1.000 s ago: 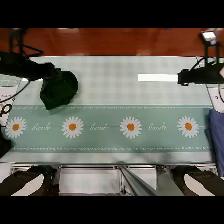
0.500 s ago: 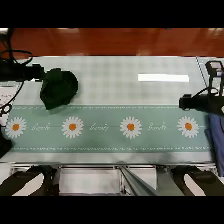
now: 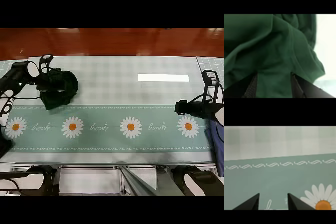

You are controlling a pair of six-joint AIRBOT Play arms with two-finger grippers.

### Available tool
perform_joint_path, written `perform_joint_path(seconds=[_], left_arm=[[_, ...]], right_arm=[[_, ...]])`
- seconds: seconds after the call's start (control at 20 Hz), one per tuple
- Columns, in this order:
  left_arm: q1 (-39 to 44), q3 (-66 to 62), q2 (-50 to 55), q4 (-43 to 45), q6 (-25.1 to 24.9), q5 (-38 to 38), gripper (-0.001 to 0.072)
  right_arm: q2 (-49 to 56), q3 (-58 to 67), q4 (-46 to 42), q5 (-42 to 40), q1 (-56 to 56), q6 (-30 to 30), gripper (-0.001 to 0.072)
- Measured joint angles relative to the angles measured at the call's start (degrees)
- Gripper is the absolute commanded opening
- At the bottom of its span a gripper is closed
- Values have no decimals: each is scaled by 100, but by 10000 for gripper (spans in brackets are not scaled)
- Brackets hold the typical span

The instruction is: Fold the shirts.

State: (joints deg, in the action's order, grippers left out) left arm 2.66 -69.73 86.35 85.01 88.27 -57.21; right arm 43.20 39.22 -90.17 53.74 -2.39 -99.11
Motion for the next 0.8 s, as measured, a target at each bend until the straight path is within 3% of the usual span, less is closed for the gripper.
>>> perform_joint_path(seconds=[0.2,0.25,0.3,0.35,0.55,0.8], left_arm=[[7,-74,426,-33,-26,-4,502],[7,-85,507,-37,-42,-7,438],[9,-96,568,-39,-44,-4,145],[7,-107,627,-37,-44,-13,22],[11,-422,715,-39,-63,-278,21],[15,-1687,273,-127,-57,-625,20]], right_arm=[[0,-17,4,-9,0,-87,409],[0,-15,4,-15,0,-103,410],[0,-15,9,-13,0,-105,409],[0,-15,13,-17,0,-111,409],[0,-15,13,-22,0,-160,409],[0,-15,42,-13,0,-210,409]])
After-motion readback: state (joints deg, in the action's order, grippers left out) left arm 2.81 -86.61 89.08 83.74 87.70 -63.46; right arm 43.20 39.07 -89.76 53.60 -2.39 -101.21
